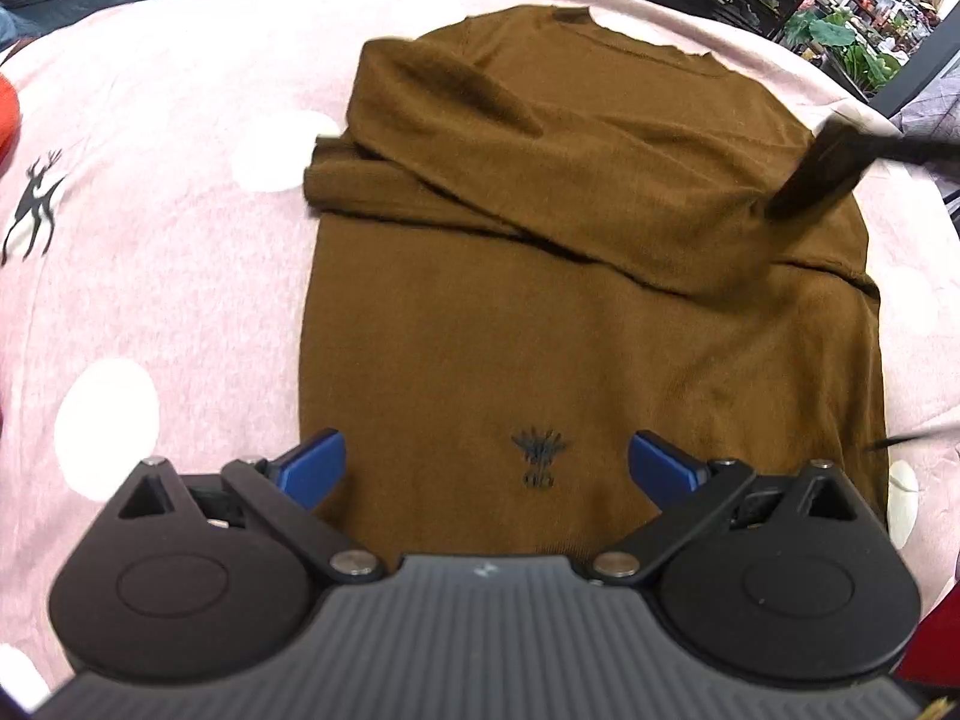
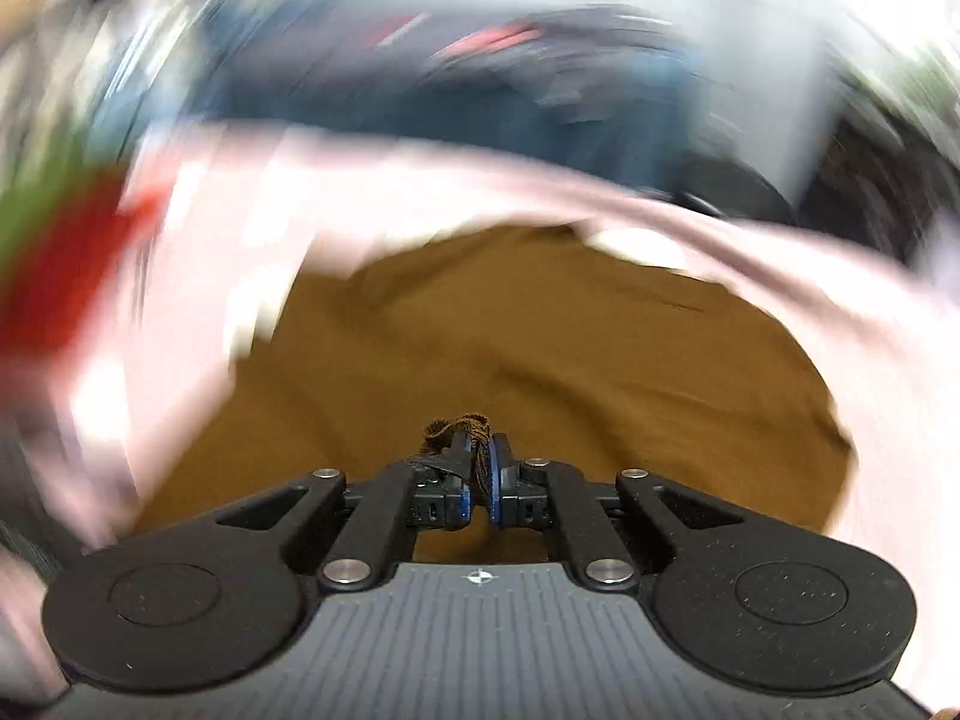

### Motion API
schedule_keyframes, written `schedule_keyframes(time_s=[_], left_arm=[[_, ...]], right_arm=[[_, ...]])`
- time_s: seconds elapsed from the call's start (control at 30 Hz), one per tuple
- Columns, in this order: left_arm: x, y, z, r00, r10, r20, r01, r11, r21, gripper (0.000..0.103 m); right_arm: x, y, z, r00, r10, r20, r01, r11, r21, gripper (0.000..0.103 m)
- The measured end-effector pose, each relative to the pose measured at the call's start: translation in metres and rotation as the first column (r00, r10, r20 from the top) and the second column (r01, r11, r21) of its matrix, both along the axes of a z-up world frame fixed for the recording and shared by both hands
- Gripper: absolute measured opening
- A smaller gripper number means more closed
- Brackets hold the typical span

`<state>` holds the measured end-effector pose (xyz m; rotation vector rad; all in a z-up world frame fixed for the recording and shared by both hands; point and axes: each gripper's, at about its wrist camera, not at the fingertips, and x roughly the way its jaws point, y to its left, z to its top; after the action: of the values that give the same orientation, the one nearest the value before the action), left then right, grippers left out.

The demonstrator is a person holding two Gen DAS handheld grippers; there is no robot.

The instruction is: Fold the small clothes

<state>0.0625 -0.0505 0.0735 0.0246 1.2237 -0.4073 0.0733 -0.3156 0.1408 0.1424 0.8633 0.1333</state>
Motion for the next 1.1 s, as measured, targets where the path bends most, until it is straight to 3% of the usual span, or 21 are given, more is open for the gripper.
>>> schedule_keyframes(time_s=[0.03, 0.07, 0.1, 0.17, 0.2, 0.33, 0.43, 0.53, 0.67, 0.8, 0.87, 0.97, 1.1], left_arm=[[0.003, -0.002, 0.001, 1.000, -0.003, 0.005, 0.003, 1.000, -0.002, 0.103], [0.007, -0.004, 0.002, 1.000, -0.006, 0.007, 0.006, 1.000, -0.005, 0.103], [0.011, -0.006, 0.004, 1.000, -0.007, 0.007, 0.007, 1.000, -0.009, 0.103], [0.019, -0.009, 0.006, 1.000, -0.008, 0.011, 0.008, 1.000, -0.016, 0.103], [0.023, -0.010, 0.008, 1.000, -0.008, 0.015, 0.009, 1.000, -0.019, 0.103], [0.037, -0.015, 0.008, 1.000, -0.018, 0.014, 0.018, 1.000, -0.021, 0.103], [0.047, -0.017, 0.007, 1.000, -0.020, 0.011, 0.020, 1.000, -0.012, 0.103], [0.058, -0.015, 0.011, 0.999, -0.004, 0.035, 0.004, 1.000, -0.004, 0.103], [0.076, -0.015, 0.013, 0.998, 0.027, 0.063, -0.029, 0.999, 0.036, 0.103], [0.086, -0.031, 0.007, 0.993, -0.028, 0.116, 0.014, 0.993, 0.121, 0.102], [0.086, -0.046, 0.008, 0.979, -0.075, 0.190, 0.040, 0.983, 0.180, 0.101], [0.079, -0.071, 0.008, 0.933, -0.172, 0.317, 0.080, 0.956, 0.282, 0.098], [0.069, -0.105, -0.009, 0.860, -0.369, 0.353, 0.195, 0.876, 0.442, 0.083]], right_arm=[[-0.003, -0.031, 0.011, 0.991, -0.132, 0.008, 0.129, 0.983, 0.132, 0.008], [-0.009, -0.060, 0.019, 0.967, -0.253, 0.014, 0.239, 0.931, 0.275, 0.008], [-0.018, -0.090, 0.025, 0.930, -0.369, 0.011, 0.334, 0.856, 0.395, 0.008], [-0.038, -0.139, 0.033, 0.837, -0.548, -0.004, 0.478, 0.727, 0.493, 0.008], [-0.047, -0.158, 0.036, 0.801, -0.598, -0.009, 0.526, 0.697, 0.488, 0.008], [-0.072, -0.195, 0.023, 0.754, -0.649, -0.098, 0.622, 0.658, 0.425, 0.008], [-0.081, -0.189, 0.006, 0.766, -0.625, -0.150, 0.628, 0.678, 0.381, 0.008], [-0.088, -0.184, -0.006, 0.748, -0.640, -0.176, 0.645, 0.638, 0.421, 0.008], [-0.089, -0.187, -0.005, 0.740, -0.645, -0.190, 0.655, 0.628, 0.419, 0.009], [-0.088, -0.195, -0.003, 0.733, -0.655, -0.184, 0.659, 0.617, 0.431, 0.009], [-0.089, -0.196, -0.001, 0.732, -0.657, -0.178, 0.657, 0.614, 0.436, 0.009], [-0.088, -0.196, 0.001, 0.734, -0.656, -0.175, 0.654, 0.614, 0.442, 0.010], [-0.089, -0.195, 0.001, 0.735, -0.655, -0.177, 0.653, 0.612, 0.447, 0.010]])
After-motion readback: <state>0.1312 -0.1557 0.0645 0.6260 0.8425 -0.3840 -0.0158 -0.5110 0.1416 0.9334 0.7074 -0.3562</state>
